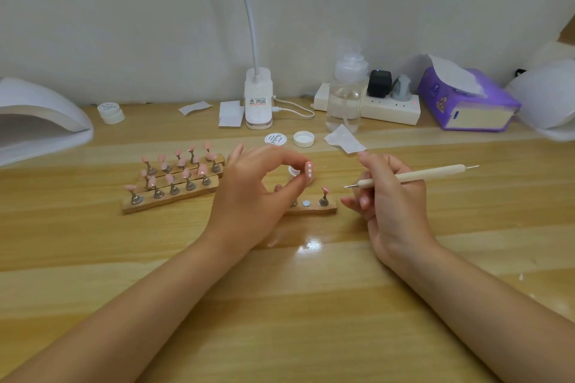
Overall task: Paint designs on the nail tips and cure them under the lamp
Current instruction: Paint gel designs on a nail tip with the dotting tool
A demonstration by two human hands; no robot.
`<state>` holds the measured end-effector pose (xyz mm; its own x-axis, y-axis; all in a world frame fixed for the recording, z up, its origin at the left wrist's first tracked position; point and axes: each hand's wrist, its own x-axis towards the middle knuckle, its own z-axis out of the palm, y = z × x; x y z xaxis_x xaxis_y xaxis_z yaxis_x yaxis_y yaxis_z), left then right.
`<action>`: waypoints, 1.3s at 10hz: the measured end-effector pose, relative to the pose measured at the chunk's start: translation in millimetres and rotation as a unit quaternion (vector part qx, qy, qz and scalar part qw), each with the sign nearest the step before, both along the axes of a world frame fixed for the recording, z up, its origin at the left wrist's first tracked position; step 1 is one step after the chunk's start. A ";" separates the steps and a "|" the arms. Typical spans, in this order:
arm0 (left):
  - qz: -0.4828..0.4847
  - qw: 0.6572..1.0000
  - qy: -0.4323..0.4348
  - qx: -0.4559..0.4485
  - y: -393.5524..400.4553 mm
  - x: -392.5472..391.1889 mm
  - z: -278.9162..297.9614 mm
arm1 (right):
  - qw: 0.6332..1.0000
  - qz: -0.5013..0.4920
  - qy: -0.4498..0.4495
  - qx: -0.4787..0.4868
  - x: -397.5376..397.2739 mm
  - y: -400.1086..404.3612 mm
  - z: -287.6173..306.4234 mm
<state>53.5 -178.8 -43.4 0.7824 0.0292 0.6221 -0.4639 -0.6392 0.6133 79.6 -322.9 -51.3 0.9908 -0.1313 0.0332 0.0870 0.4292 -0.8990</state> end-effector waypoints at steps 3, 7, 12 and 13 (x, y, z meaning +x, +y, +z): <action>-0.004 0.997 0.064 0.049 0.8 4.9 -5.5 | 1.000 0.001 -0.001 0.000 0.4 0.6 -0.4; 0.001 0.990 0.095 0.105 0.5 5.3 -7.4 | 1.000 0.000 0.001 -0.009 0.1 0.3 -0.6; -0.004 0.985 0.102 0.139 1.6 5.1 -9.0 | 1.000 0.007 -0.002 -0.017 0.3 0.6 0.2; -0.003 0.985 0.104 0.140 1.9 5.1 -9.0 | 1.000 0.012 -0.005 -0.026 1.1 -0.3 -1.3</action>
